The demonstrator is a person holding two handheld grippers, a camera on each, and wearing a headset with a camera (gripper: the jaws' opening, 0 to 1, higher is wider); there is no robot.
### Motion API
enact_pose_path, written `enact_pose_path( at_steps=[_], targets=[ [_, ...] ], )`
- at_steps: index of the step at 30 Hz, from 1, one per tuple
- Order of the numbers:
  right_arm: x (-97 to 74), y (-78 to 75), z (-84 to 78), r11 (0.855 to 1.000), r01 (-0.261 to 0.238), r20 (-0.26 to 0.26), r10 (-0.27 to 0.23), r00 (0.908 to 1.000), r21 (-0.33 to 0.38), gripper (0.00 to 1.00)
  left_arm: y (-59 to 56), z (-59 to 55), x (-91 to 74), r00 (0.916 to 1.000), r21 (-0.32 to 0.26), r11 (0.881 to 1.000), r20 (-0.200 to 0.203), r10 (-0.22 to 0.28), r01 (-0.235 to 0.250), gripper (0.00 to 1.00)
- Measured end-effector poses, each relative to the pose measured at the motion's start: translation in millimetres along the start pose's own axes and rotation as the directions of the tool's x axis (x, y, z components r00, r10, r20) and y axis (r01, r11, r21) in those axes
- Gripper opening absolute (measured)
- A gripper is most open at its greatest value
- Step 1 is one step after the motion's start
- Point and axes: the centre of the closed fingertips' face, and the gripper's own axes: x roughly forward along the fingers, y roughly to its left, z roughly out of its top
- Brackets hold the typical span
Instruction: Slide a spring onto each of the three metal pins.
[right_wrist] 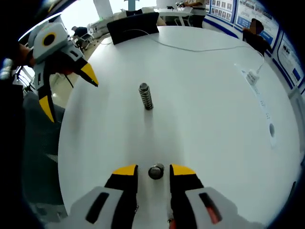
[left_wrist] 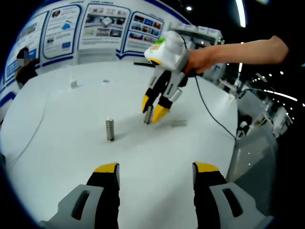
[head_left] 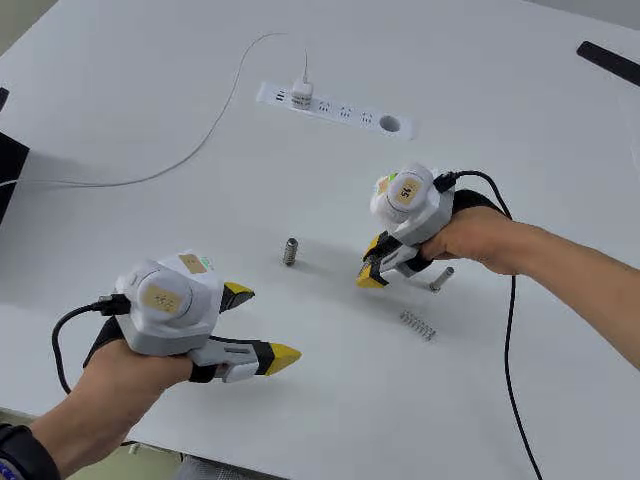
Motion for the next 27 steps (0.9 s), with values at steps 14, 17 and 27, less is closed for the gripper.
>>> enact_pose_path(
  at_steps=[14,17,27],
  targets=[
    [-35.1,-2.8,-6.0,0.994,0.051,0.067,-0.057,0.9962,0.094,0.37,-8.7,7.2,-2.2,0.9999,0.019,1.000,0.010,-0.009,0.009,0.63],
    [-40.9,-2.5,-8.6,0.990,0.061,0.089,-0.072,0.9934,0.124,0.37,-10.5,8.2,-2.4,0.9999,0.029,1.000,0.010,-0.011,0.011,0.63],
    [-61.5,0.5,-14.7,0.972,0.090,0.161,-0.126,0.9788,0.216,0.39,-16.9,13.5,-4.4,0.9998,0.043,0.999,0.014,-0.012,0.012,0.64]
  ],
)
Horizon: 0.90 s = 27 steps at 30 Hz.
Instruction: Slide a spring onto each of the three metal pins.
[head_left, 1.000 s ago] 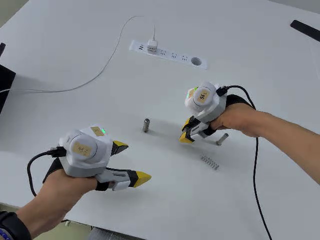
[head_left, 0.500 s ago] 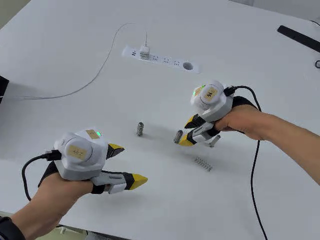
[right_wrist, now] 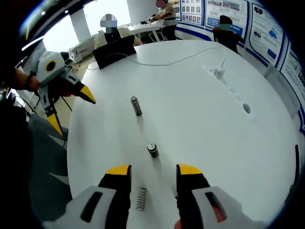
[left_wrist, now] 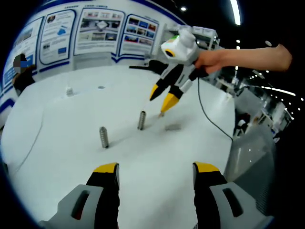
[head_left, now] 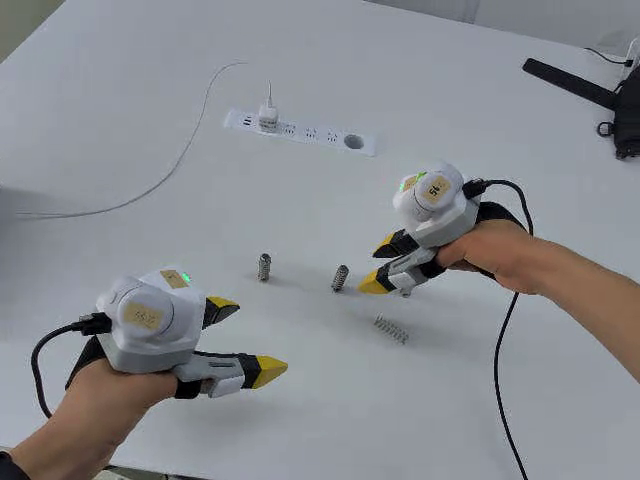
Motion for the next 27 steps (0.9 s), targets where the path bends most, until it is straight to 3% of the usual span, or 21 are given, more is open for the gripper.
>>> enact_pose_path(
  at_steps=[7,13,19,27],
  targets=[
    [-15.3,-3.2,-7.2,0.996,0.034,0.064,-0.039,0.9972,0.082,0.41,-1.3,3.7,-1.6,1.0000,0.009,1.000,0.001,0.002,-0.002,0.64],
    [-28.3,-2.5,-15.8,0.988,0.046,0.128,-0.066,0.9896,0.150,0.45,-4.8,5.3,-1.7,1.0000,0.016,1.000,-0.002,-0.003,0.003,0.64],
    [-43.9,-5.6,-21.0,0.968,0.060,0.207,-0.113,0.9719,0.245,0.47,-8.8,5.9,0.1,0.9999,0.020,1.000,-0.006,-0.011,0.011,0.64],
    [-56.6,-3.4,-33.2,0.951,0.078,0.250,-0.156,0.9555,0.298,0.52,-10.8,10.1,1.6,0.9999,0.028,0.999,-0.007,-0.015,0.016,0.64]
  ],
)
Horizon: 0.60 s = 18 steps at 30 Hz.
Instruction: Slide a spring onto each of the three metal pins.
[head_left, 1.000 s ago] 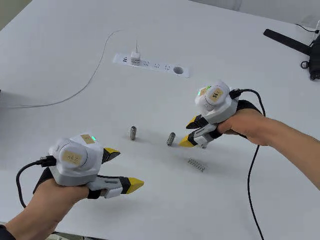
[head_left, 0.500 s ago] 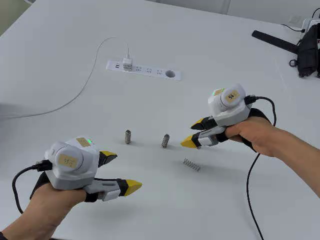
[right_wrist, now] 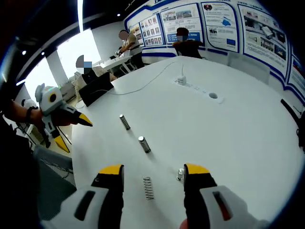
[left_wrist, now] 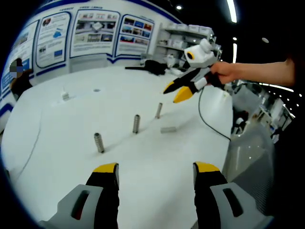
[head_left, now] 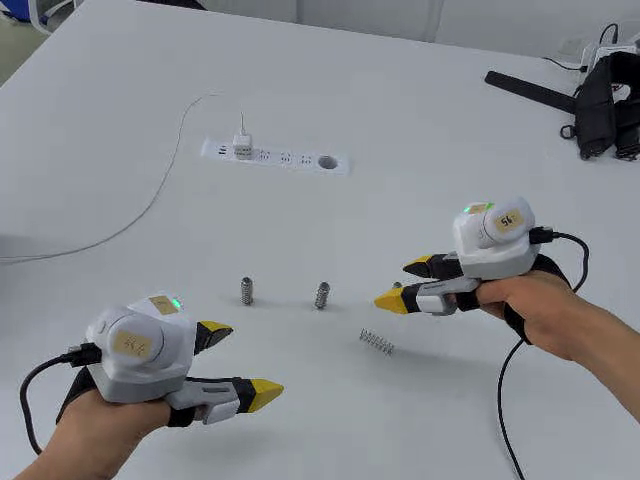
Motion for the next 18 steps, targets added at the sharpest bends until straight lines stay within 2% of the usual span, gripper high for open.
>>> enact_pose_path(
  at_steps=[6,12,18],
  targets=[
    [-10.7,2.9,-13.6,0.999,0.004,0.037,-0.005,0.9993,0.052,0.56,0.2,1.6,1.4,1.0000,0.004,1.000,-0.001,0.000,0.000,0.65],
    [-26.4,3.8,-25.3,0.995,0.030,0.078,-0.037,0.9962,0.091,0.61,2.9,5.5,3.5,1.0000,0.004,1.000,0.002,0.002,-0.002,0.65],
    [-35.9,6.6,-36.9,0.993,0.043,0.093,-0.054,0.9942,0.112,0.65,5.1,7.9,5.8,1.0000,0.006,1.000,0.003,0.003,-0.003,0.65]
  ],
)
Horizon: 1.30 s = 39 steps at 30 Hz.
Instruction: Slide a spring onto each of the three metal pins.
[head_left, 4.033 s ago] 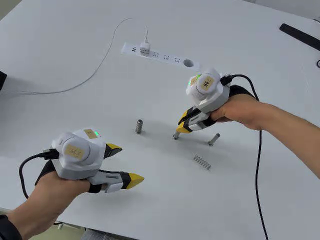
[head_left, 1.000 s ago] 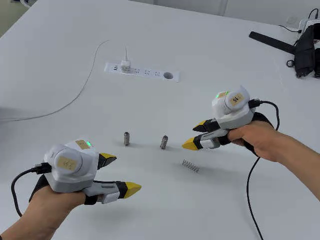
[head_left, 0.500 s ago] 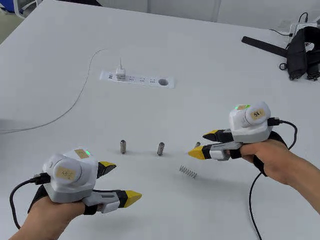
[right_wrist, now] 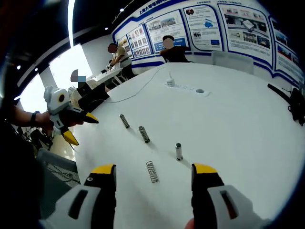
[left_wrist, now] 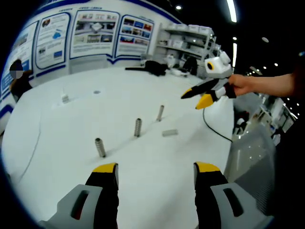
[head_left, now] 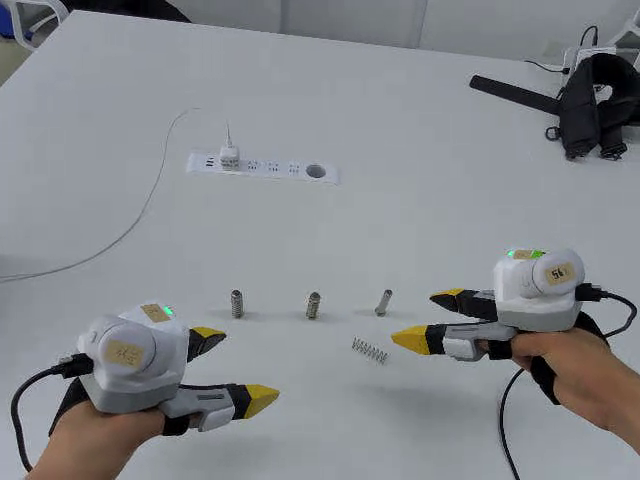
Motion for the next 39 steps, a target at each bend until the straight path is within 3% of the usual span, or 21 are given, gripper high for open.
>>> enact_pose_path(
  at_steps=[12,26,39],
  targets=[
    [-6.8,11.8,-23.7,1.000,0.011,0.003,-0.011,0.9999,0.023,0.70,2.3,2.2,3.4,1.0000,0.011,1.000,-0.008,-0.005,0.005,0.66],
    [-13.7,23.4,-41.3,0.998,0.009,0.005,-0.009,0.9999,0.060,0.73,-6.8,7.4,17.4,0.9987,0.042,0.998,-0.027,-0.042,0.043,0.66],
    [-16.2,23.3,-60.9,0.997,0.032,-0.033,-0.030,0.9990,0.065,0.76,-14.4,11.6,32.7,0.9951,0.079,0.993,-0.056,-0.082,0.086,0.66]
  ],
)
